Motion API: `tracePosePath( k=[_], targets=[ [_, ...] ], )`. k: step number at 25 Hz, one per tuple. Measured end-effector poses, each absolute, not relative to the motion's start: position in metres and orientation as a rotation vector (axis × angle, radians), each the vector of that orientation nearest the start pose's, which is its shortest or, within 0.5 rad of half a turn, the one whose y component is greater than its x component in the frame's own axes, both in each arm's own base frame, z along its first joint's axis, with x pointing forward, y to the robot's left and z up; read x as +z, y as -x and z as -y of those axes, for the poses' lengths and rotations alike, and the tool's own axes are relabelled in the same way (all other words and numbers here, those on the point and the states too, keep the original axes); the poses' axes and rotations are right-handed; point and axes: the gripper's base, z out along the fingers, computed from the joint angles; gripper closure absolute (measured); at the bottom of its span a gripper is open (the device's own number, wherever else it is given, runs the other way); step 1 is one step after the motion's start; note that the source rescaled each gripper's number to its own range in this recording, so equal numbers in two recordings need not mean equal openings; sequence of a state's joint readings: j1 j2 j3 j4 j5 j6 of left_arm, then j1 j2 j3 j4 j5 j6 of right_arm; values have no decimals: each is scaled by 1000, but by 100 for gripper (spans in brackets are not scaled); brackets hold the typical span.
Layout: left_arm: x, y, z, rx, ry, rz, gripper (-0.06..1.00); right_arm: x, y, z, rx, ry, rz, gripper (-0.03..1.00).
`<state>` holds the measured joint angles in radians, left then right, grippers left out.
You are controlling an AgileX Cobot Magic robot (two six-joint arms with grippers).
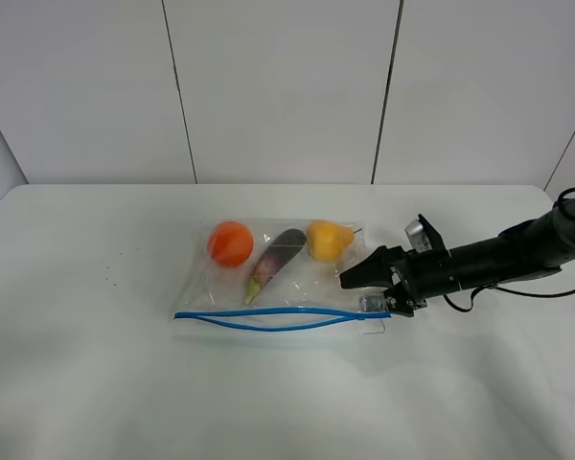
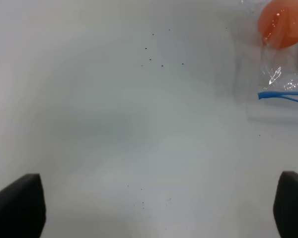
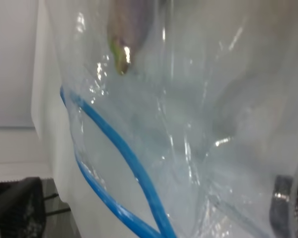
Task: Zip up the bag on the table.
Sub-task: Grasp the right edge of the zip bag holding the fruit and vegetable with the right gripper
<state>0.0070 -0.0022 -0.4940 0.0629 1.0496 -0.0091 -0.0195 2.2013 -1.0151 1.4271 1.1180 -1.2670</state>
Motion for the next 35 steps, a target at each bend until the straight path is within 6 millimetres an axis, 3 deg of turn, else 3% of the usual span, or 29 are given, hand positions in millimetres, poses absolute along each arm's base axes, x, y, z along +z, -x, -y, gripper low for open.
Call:
tracePosePath(
  k=[7, 18, 24, 35],
  targets=[
    [277, 4, -5, 74, 19, -2036, -6, 75, -340, -75, 1552, 145, -2523, -2],
    [277, 4, -5, 74, 19, -2036, -6, 76, -339, -75, 1574, 159, -2518, 39],
    [277, 4, -5, 74, 19, -2036, -6, 76, -338, -75, 1576, 169, -2522, 53],
    [277, 4, -5, 74, 19, -2036, -6, 76, -338, -75, 1574, 167, -2526, 56]
  ],
)
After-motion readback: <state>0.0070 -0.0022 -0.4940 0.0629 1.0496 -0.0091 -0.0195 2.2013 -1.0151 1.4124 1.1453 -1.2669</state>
